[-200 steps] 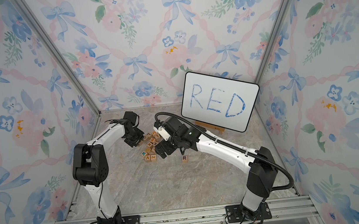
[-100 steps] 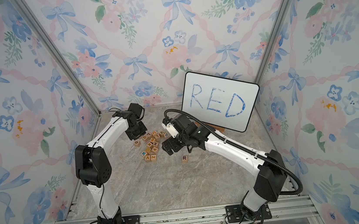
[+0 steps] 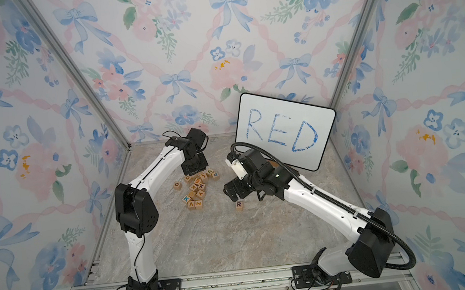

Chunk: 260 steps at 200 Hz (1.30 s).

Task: Assemble the uppercase word "red" with letter blocks
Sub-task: Place the letter block at the center of the board.

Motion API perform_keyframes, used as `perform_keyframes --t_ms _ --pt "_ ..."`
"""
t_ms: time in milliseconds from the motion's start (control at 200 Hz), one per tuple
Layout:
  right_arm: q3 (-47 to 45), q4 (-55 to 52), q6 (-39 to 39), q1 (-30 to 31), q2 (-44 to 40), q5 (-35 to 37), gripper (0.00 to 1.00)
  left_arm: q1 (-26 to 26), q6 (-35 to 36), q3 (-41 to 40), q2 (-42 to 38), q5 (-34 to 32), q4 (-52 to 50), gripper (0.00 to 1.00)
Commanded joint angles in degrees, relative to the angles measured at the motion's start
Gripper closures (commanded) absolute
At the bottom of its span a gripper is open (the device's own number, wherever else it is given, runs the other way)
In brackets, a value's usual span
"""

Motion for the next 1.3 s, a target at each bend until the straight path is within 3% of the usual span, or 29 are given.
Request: perform_keyframes --t_ms 0,705,1295 --pt "-2.42 -1.76 1.55 -1.01 -3.21 1.37 0.03 -2.52 -1.06 2.69 1.79 0.66 -2.42 0.76" --pt "-16.79 -10.44 10.46 -4.05 -21.2 5.17 0.03 -17.79 -5.94 14.63 14.65 5.86 -2.49 0.77" --pt "-23.29 -16.77 20.3 -4.11 -31.04 6.1 0.03 -24.51 -6.35 16.76 21.73 8.93 -2.32 0.78"
